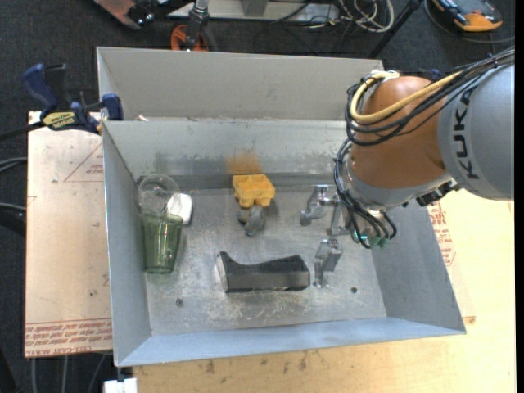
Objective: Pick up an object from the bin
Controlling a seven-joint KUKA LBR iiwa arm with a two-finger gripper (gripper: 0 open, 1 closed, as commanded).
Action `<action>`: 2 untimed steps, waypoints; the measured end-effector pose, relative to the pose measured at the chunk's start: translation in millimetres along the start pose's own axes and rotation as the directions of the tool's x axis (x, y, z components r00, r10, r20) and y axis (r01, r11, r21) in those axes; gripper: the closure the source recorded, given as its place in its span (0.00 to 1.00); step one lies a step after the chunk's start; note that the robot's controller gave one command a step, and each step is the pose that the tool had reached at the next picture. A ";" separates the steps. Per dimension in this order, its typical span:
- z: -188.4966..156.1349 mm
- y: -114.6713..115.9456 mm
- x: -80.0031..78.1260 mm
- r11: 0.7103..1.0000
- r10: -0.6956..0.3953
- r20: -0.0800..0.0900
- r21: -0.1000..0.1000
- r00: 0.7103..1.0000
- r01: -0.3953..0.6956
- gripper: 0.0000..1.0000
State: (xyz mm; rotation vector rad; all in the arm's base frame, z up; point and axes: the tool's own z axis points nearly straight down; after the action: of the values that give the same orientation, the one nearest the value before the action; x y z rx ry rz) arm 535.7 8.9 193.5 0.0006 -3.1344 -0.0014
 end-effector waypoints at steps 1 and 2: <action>-4.0 0.0 -1.7 1.000 0.000 0.008 0.000 1.000 0.000 0.00; 40.5 8.2 0.6 1.000 -0.027 0.016 0.001 1.000 0.027 0.00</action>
Offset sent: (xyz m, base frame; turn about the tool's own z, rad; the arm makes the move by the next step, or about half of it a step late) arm -0.0109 0.0232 -0.1235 -0.0773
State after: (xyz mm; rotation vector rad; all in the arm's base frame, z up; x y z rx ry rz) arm 534.9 17.2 153.0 0.0424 -3.1501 -0.0007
